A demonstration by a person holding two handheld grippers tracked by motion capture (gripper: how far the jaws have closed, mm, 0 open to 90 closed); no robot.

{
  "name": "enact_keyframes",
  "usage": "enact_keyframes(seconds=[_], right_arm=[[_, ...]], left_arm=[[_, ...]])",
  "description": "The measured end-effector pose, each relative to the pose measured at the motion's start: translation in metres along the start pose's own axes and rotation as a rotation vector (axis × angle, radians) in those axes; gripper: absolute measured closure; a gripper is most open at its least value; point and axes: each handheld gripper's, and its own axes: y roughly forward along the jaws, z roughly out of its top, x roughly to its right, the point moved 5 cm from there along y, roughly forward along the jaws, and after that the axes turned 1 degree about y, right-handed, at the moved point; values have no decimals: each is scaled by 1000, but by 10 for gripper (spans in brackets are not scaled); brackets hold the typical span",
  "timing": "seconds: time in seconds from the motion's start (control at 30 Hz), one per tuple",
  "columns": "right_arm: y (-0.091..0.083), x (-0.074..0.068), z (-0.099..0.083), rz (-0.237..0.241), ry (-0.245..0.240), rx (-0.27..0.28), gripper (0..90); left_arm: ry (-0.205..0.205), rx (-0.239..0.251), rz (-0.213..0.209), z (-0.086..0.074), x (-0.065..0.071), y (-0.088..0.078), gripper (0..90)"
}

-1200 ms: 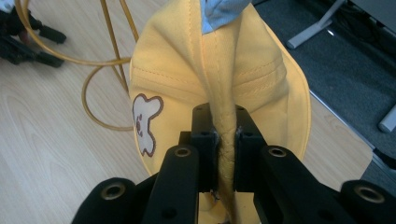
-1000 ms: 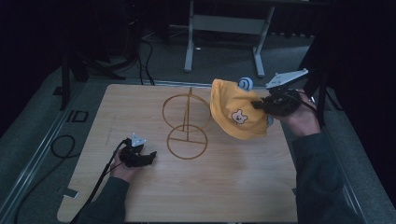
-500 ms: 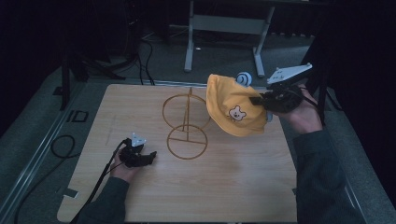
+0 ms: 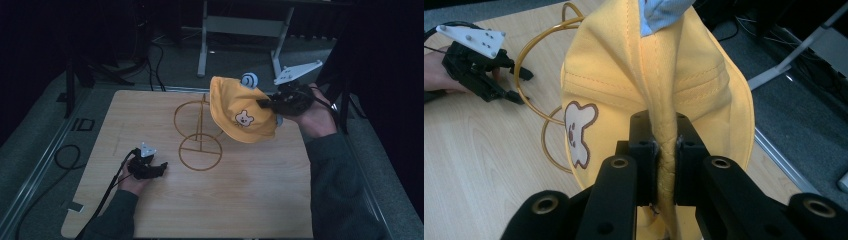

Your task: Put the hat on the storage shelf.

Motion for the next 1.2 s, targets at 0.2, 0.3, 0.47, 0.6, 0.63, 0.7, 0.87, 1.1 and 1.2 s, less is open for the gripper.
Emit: enact_keyframes(seconds=[0.2,0.3,0.47,0.6,0.63,0.7,0.87,1.1,1.2], right_arm=[[3,-6,10,10,-20,1,826],[5,-8,15,16,-30,4,826],[8,-10,21,26,-33,10,826],[11,-11,26,31,-39,8,825],[11,-11,27,31,-40,10,825],[12,-11,28,32,-41,11,825],[17,-11,33,32,-46,9,825],[26,-14,42,40,-49,9,824],[30,-16,46,46,-55,11,822]], left_arm=[[-1,2,1,0,0,0,343],[0,2,1,0,0,0,343],[-1,2,0,0,0,0,343],[-1,2,0,0,0,0,343],[-1,1,0,0,0,0,343],[-1,1,0,0,0,0,343],[1,-1,0,0,0,0,343],[2,-1,0,0,0,0,343],[2,-1,0,0,0,0,343]])
